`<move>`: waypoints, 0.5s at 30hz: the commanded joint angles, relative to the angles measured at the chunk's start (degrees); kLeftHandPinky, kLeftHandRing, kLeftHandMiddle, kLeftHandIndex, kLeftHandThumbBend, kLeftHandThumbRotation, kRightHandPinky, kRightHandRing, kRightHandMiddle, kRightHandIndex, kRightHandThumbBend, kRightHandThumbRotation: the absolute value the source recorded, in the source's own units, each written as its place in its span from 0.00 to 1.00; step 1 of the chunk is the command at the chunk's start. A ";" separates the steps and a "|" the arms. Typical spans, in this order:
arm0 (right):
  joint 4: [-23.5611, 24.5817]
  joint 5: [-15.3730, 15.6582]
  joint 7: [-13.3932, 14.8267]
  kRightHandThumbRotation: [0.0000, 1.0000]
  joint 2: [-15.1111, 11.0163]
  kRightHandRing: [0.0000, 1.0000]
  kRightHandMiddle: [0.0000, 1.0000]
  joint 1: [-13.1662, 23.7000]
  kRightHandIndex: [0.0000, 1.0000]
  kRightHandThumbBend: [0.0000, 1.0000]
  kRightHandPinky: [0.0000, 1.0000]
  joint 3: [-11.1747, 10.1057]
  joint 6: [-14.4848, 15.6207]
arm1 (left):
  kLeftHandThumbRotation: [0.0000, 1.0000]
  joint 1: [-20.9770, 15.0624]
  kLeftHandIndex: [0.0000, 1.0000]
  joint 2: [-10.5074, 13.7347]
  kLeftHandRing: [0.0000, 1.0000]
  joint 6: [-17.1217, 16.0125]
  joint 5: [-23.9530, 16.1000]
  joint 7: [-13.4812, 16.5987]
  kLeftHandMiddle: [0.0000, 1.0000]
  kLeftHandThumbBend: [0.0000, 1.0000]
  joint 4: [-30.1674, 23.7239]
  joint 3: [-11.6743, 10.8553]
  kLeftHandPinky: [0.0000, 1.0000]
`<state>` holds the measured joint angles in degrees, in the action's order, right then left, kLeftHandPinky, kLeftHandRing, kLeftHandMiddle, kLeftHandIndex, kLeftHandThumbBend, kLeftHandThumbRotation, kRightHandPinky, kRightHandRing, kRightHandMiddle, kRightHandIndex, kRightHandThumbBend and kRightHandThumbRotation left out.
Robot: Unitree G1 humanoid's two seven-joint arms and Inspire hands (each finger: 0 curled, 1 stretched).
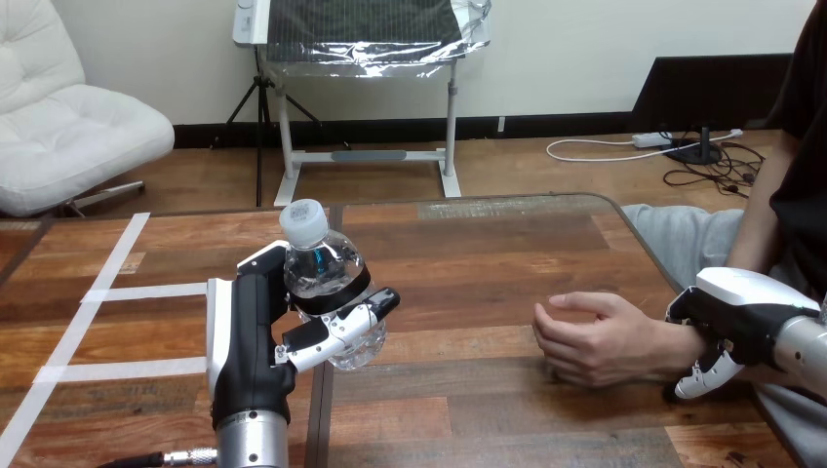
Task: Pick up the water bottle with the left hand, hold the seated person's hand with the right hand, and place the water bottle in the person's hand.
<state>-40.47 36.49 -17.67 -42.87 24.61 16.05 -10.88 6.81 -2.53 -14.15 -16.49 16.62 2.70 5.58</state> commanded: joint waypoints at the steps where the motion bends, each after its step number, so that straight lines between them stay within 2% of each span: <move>1: 0.36 -1.62 1.13 0.00 0.31 0.48 0.53 0.22 0.55 0.73 0.44 -0.76 -0.42 | 0.00 -2.24 0.44 -0.18 0.41 -0.36 -0.49 0.41 0.45 0.71 -3.44 -0.33 0.37; 12: 0.71 -2.00 2.41 0.00 0.02 0.52 0.56 0.08 0.54 0.74 0.48 -0.69 -0.64 | 0.00 -2.51 0.44 -0.23 0.41 -0.52 -0.48 0.50 0.45 0.71 -3.09 -0.29 0.36; 15: 1.58 -2.21 2.28 0.00 0.15 0.52 0.56 -0.11 0.54 0.74 0.49 -1.03 0.53 | 0.00 -2.51 0.44 -0.21 0.41 -0.30 -0.56 0.44 0.45 0.71 -3.20 -0.25 0.36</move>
<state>-40.44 35.53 -16.10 -42.87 23.93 16.03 -11.05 6.80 -2.54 -14.15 -16.47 16.62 2.70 5.59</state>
